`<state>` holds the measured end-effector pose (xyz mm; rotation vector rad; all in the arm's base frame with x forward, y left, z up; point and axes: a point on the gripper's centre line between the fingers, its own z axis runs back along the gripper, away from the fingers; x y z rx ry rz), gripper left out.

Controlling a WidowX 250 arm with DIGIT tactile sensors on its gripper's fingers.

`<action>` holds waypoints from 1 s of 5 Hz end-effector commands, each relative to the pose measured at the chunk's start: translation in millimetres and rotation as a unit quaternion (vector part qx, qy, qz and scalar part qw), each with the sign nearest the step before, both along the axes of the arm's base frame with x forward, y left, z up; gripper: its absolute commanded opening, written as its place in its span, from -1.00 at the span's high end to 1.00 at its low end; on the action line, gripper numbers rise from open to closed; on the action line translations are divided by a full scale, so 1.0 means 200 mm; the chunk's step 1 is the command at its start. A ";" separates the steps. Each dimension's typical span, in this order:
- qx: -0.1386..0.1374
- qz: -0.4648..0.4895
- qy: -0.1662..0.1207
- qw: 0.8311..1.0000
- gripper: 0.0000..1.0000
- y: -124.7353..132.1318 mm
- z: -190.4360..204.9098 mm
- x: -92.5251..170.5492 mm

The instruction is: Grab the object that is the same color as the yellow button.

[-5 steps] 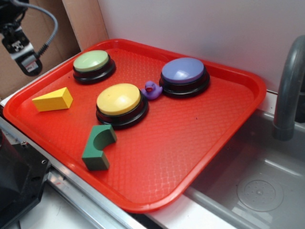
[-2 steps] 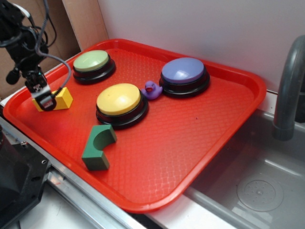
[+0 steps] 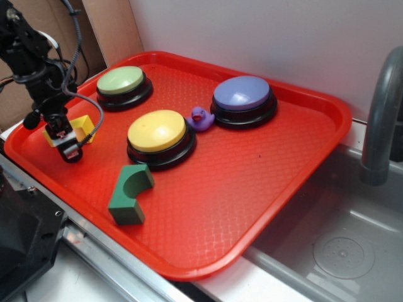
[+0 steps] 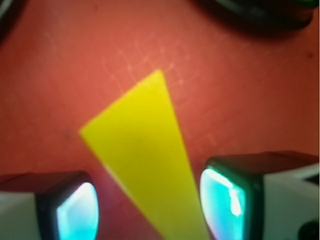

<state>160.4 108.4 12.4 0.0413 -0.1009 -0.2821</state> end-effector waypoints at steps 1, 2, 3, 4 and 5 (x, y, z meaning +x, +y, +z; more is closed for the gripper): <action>0.008 -0.005 0.001 1.000 1.00 0.01 0.00 0.04; 0.007 0.007 -0.018 1.000 1.00 -0.01 0.08 0.04; -0.006 0.039 -0.010 0.999 1.00 -0.06 0.18 0.08; -0.016 0.091 -0.008 0.996 1.00 -0.16 0.33 0.11; -0.031 0.141 -0.004 0.990 1.00 -0.30 0.45 0.16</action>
